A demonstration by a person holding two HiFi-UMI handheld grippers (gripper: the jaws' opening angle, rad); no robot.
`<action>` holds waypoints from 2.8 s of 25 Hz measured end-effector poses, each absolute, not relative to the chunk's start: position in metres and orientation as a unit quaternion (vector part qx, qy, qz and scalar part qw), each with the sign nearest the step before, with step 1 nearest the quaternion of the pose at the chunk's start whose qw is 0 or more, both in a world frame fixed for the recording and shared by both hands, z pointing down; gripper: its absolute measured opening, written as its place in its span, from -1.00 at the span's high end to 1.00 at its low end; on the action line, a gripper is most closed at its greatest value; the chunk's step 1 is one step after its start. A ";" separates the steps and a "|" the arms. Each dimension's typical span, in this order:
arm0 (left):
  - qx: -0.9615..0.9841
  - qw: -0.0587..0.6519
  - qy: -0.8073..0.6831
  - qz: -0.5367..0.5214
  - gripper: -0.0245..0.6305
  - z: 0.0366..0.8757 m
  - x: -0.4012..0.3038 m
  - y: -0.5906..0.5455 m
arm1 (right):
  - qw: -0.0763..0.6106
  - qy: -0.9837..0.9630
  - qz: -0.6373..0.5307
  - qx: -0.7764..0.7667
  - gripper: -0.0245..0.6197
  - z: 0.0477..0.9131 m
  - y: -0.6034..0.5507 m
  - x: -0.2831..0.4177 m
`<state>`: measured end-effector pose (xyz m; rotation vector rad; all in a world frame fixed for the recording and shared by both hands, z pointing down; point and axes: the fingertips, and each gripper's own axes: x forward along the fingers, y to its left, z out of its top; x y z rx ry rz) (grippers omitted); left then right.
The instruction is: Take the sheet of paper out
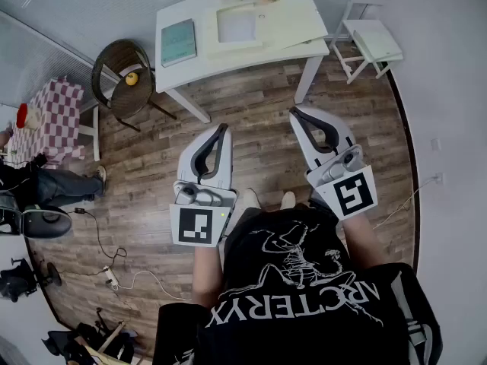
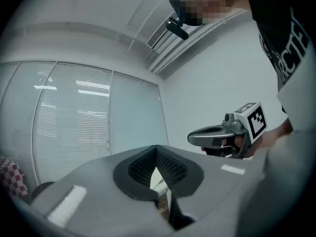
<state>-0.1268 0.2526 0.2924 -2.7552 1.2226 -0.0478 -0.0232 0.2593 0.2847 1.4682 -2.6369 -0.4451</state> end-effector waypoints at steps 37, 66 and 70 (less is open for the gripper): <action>-0.900 0.037 0.433 -0.037 0.90 0.335 -0.060 0.087 | 0.056 -0.884 -0.081 0.458 0.89 0.337 0.101 0.039; -0.894 0.068 0.442 -0.033 0.90 0.297 -0.035 -0.188 | 0.019 -0.872 -0.044 0.487 0.48 0.303 -0.201 0.075; -0.890 0.062 0.449 -0.047 0.90 0.301 -0.033 -0.187 | -0.008 -0.886 0.050 0.460 -0.26 0.335 -0.216 0.085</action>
